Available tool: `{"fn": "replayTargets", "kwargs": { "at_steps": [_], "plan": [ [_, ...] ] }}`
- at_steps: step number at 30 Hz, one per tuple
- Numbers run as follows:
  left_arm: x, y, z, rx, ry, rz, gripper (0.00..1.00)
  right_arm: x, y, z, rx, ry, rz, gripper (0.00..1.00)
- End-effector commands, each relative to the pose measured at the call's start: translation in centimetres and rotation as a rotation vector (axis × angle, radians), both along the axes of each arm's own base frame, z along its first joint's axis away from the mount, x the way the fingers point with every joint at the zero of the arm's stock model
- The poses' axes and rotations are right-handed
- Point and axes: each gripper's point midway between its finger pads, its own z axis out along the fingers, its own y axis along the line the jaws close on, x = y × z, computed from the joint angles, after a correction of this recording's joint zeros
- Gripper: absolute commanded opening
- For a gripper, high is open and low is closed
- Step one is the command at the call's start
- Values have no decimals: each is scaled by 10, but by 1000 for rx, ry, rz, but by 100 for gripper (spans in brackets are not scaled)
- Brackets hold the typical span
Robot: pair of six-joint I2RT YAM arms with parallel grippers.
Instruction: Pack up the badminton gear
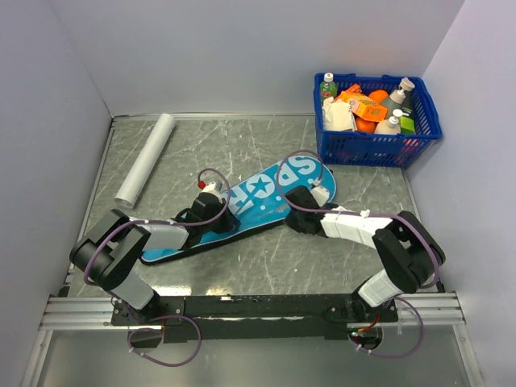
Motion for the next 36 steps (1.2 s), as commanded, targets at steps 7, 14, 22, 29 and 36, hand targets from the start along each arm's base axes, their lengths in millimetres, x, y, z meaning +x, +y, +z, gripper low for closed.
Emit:
{"fn": "replayTargets", "kwargs": {
  "at_steps": [7,14,22,29,36],
  "plan": [
    [-20,11,-28,71,91,-12,1,-14,116,57,247,-83,221,0],
    [-18,12,-26,75,82,-6,1,-39,144,69,308,-72,317,0],
    [-13,9,11,34,-20,-27,6,-58,137,59,291,-69,327,0],
    [-5,30,64,61,-91,82,32,-44,86,41,238,-92,210,0],
    [-9,76,78,227,-94,214,59,-29,35,36,207,-130,131,0]
  ]
}}
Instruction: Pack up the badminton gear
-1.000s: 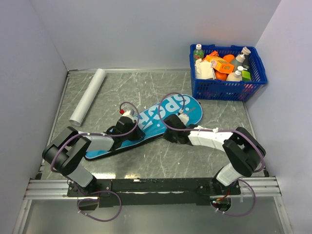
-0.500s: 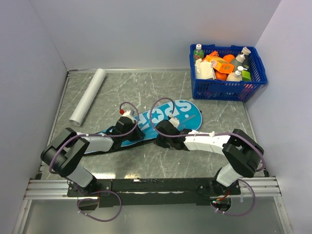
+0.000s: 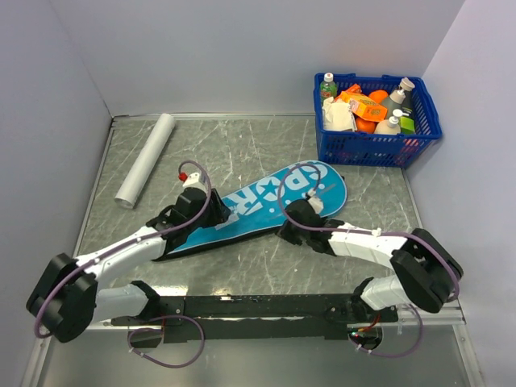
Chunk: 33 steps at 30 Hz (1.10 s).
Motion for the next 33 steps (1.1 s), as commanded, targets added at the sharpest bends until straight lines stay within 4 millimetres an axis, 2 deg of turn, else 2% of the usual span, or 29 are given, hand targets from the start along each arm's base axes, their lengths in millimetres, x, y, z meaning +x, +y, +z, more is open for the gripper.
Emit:
{"fn": "replayTargets", "kwargs": {
  "at_steps": [1,2,4,8,10,15,22,25,28,29,31,32,33],
  "plan": [
    [-2,41,1,159,18,131,61,17,-19,17,17,-85,-44,0],
    [-2,45,0,179,20,140,67,24,-21,23,38,-112,-57,0],
    [-3,60,-7,230,49,181,71,21,-24,22,37,-115,-45,0],
    [-3,72,-20,288,86,205,84,19,-30,23,28,-125,-23,0],
    [-3,79,-25,322,102,227,86,19,-36,22,22,-124,-26,0],
    [-6,80,-42,348,151,227,83,20,-44,20,17,-127,-17,0],
    [-21,74,-70,330,223,172,73,17,-37,9,45,-99,0,0],
    [-25,68,-77,307,235,145,70,14,-26,8,69,-90,21,0],
    [-25,62,-77,282,231,121,68,9,-4,11,64,-90,67,0],
    [-25,60,-78,275,231,115,68,6,12,20,74,-96,97,0],
    [-25,57,-77,261,230,100,66,2,28,18,65,-87,118,0],
    [-26,55,-77,260,231,92,66,-3,47,29,85,-101,161,0],
    [-25,55,-77,252,224,90,66,-6,56,30,90,-97,177,0]
  ]
}}
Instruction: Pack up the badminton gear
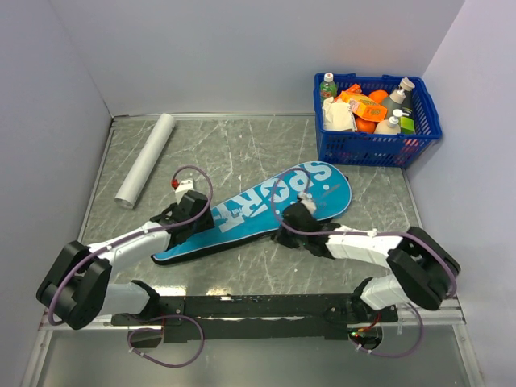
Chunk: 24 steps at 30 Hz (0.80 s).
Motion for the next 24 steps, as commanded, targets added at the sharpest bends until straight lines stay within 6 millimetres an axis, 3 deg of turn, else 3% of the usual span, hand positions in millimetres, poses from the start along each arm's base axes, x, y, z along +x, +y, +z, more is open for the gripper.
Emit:
{"fn": "replayTargets", "kwargs": {
  "at_steps": [1,5,6,7,9,13,18,24],
  "plan": [
    [-22,-20,-16,-83,89,-95,66,1,66,35,106,-44,86,0],
    [-24,-21,-14,-96,76,-109,66,-16,114,50,162,-35,193,0],
    [-24,-22,-13,-101,71,-113,66,-27,126,46,153,-21,231,0],
    [-24,-24,-12,-110,67,-121,66,-28,139,56,171,-32,254,0],
    [-25,-25,-12,-117,66,-129,65,-42,155,49,152,-7,298,0],
    [-24,-28,-5,-141,41,-140,65,-56,183,57,172,-2,338,0],
    [-29,-34,1,-160,22,-182,63,-62,186,61,159,-21,314,0],
    [-45,-63,5,-161,20,-313,60,-78,165,64,105,-56,261,0]
  ]
}}
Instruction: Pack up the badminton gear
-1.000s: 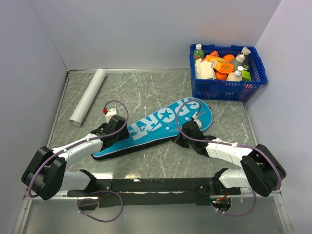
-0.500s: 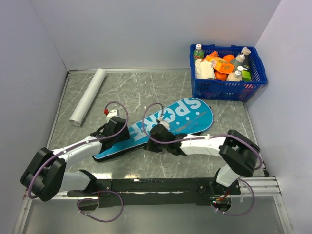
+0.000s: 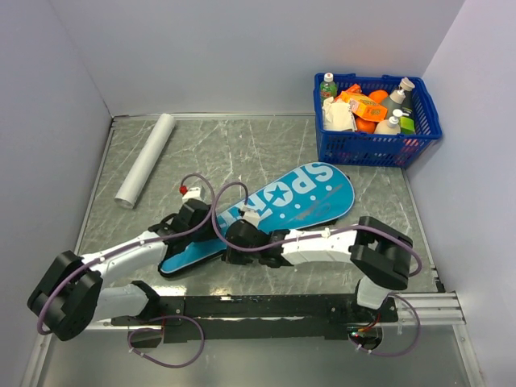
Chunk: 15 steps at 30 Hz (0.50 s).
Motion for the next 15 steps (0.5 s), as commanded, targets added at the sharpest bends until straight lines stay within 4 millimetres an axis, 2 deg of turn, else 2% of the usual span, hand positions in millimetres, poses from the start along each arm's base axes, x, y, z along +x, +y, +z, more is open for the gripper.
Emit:
{"fn": "replayTargets", "kwargs": {
  "at_steps": [1,5,9,11,13,15],
  "plan": [
    [-23,-36,4,-55,22,-170,60,-8,-2,37,59,-68,-69,0],
    [-34,-53,2,-41,18,-239,58,-31,-5,42,42,-78,-60,0],
    [-46,-66,5,-50,4,-296,57,-44,-19,34,18,-65,-95,0],
    [-49,-68,11,-63,-14,-306,57,-46,-25,37,19,-72,-112,0],
    [-51,-64,13,-46,-15,-291,57,-45,-35,31,-10,-78,-137,0],
    [-50,-60,24,-54,-41,-267,58,-41,-46,23,-42,-83,-171,0]
  ]
}}
